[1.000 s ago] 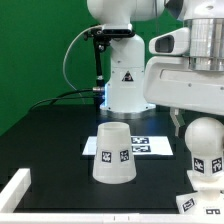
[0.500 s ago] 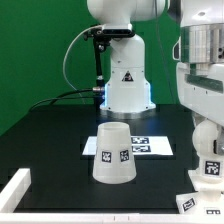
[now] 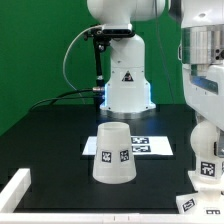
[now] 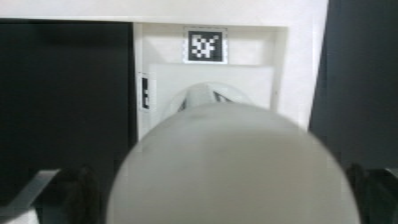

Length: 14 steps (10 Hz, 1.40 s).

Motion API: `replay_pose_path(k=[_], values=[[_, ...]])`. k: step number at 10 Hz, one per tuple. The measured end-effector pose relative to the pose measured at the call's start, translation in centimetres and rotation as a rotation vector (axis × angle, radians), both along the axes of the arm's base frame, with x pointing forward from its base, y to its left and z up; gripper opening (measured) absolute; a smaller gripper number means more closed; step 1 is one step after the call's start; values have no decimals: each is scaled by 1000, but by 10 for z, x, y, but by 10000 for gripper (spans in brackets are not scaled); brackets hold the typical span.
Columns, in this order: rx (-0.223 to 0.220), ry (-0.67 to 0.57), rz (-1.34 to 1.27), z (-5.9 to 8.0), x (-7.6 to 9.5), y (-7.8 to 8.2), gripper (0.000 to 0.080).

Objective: Assemble lamp

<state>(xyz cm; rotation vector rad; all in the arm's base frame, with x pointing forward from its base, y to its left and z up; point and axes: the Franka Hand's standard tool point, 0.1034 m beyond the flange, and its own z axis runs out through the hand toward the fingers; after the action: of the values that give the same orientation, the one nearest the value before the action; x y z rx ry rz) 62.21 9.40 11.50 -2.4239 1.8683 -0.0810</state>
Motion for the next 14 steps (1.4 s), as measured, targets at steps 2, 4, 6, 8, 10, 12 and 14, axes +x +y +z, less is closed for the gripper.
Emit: replay_pose_path(k=[2,4,6,8,10,12,14], values=[[-21,-26,282,1,2,9,697],[-42,-42,432,1,3,6,699],[-61,-45,573,0,3,5,699],[-122,-32,879,1,3,6,699],[-151,-28,1182,-1,0,13,699],[-164,-25,1271,-1,0,10,699],[-161,-24,1230,-2,0,10,598]])
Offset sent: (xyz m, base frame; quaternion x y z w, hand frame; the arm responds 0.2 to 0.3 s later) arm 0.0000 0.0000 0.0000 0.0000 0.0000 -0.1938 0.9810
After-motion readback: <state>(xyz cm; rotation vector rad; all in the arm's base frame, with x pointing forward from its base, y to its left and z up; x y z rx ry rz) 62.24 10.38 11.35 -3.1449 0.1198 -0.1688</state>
